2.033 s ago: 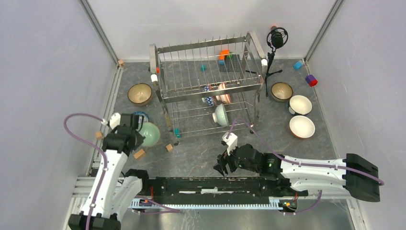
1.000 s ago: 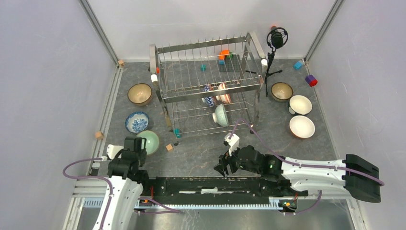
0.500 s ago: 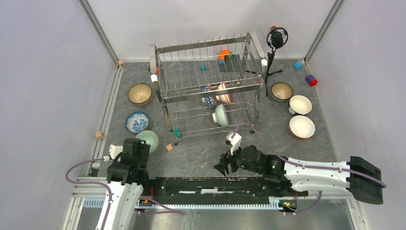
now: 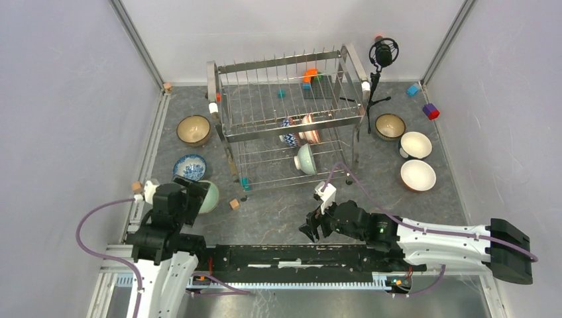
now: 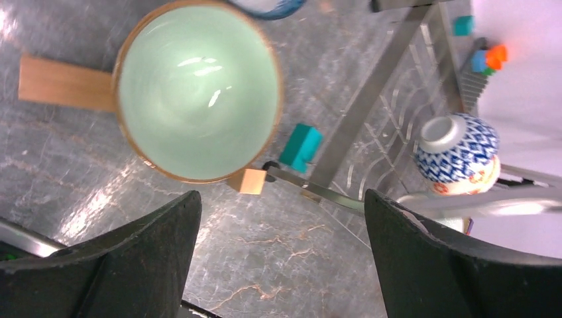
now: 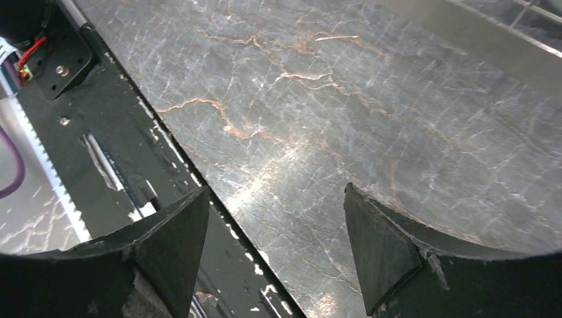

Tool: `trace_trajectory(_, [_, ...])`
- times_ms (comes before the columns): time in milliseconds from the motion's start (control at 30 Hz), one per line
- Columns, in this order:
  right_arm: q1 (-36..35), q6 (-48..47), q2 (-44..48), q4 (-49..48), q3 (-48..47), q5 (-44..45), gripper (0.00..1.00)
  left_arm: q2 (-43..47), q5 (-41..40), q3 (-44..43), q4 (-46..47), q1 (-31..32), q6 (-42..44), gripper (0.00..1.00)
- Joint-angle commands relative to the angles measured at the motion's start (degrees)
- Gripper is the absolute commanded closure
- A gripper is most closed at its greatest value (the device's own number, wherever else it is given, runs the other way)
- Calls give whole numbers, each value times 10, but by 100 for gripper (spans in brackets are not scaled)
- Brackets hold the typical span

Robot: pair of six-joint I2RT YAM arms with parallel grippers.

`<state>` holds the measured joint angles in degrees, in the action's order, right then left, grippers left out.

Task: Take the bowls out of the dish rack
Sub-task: Place the bowl at the center of the board, then pick up the bowl from the dish rack.

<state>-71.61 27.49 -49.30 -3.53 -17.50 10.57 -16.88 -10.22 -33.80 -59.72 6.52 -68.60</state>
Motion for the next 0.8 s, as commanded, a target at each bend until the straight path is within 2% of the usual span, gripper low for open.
trace_trajectory(0, [-3, -39, 29, 34, -42, 57, 21, -25, -8, -92, 49, 6, 130, 2])
trace_trajectory(133, [-3, -81, 53, 66, -68, 108, 20, -63, 15, -148, 119, 12, 222, 0])
trace_trajectory(233, [-3, -108, 70, 40, -50, 147, 21, -88, 71, -142, 194, 12, 273, 0])
trace_trajectory(400, [-3, -132, 108, -72, 27, 199, 20, -91, 133, -92, 294, 12, 325, 0])
trace_trajectory(567, [-3, -164, 145, -198, 103, 221, 20, -74, 148, -46, 335, 12, 344, 0])
trace_trajectory(767, [-3, -231, 145, -283, 105, 258, 20, -65, 114, -23, 313, 15, 329, 0])
